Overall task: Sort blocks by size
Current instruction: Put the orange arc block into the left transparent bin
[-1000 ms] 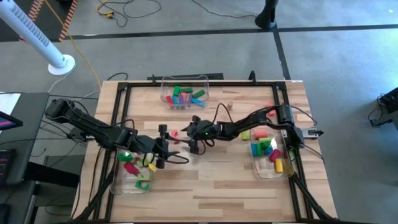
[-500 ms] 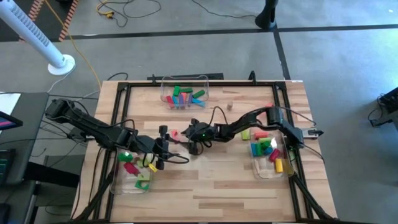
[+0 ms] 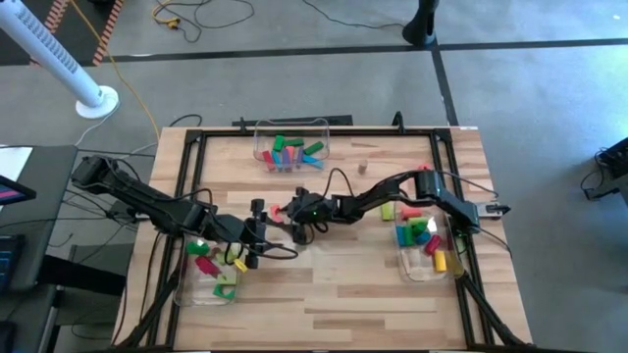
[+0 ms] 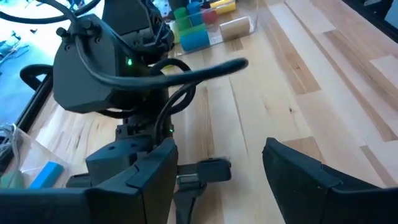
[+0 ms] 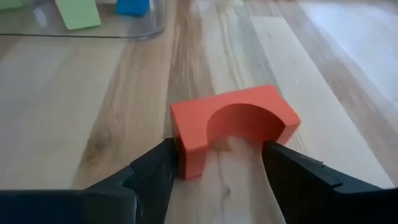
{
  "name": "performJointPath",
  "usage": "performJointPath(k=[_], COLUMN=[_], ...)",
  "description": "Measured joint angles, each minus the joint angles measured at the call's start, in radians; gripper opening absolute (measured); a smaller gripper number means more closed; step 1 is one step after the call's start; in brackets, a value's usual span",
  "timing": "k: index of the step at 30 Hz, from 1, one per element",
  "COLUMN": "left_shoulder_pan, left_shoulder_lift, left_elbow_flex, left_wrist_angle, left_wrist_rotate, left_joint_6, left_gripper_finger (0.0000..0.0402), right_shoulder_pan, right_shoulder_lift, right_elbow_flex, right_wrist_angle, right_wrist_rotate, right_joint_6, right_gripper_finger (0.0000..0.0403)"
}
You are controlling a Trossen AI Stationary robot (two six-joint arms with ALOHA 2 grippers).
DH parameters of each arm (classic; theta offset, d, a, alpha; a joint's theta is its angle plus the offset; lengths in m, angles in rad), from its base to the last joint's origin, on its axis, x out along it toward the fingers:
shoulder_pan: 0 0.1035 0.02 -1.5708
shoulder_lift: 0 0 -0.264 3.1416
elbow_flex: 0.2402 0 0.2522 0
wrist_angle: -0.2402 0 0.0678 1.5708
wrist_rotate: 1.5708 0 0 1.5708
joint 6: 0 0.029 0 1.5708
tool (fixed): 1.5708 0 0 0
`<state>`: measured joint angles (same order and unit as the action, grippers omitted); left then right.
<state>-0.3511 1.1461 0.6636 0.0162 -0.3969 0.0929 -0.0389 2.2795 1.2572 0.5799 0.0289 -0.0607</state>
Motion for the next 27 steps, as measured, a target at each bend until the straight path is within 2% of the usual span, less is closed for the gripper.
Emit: performJointPath(k=[3, 12, 27], left_shoulder_pan=[0.000, 0.000, 0.000], left_shoulder_lift=[0.000, 0.000, 0.000], left_elbow_flex=[0.000, 0.000, 0.000], left_wrist_angle=[0.001, 0.006, 0.003], left_wrist_rotate=[0.000, 0.000, 0.000], left_joint_6=[0.000, -0.003, -0.003], left_gripper_finger=[0.0224, 0.0224, 0.0224], right_shoulder_pan=[0.008, 0.020, 0.021], right_shoulder_lift=[0.000, 0.000, 0.000], right_elbow_flex=[0.000, 0.000, 0.000], right_wrist_angle=[0.001, 0.001, 0.004], right_wrist_rotate=[0.000, -0.001, 0.000], right_joint_6=[-0.001, -0.023, -0.030], right_gripper_finger=[0.0256, 0.0181, 0.0077])
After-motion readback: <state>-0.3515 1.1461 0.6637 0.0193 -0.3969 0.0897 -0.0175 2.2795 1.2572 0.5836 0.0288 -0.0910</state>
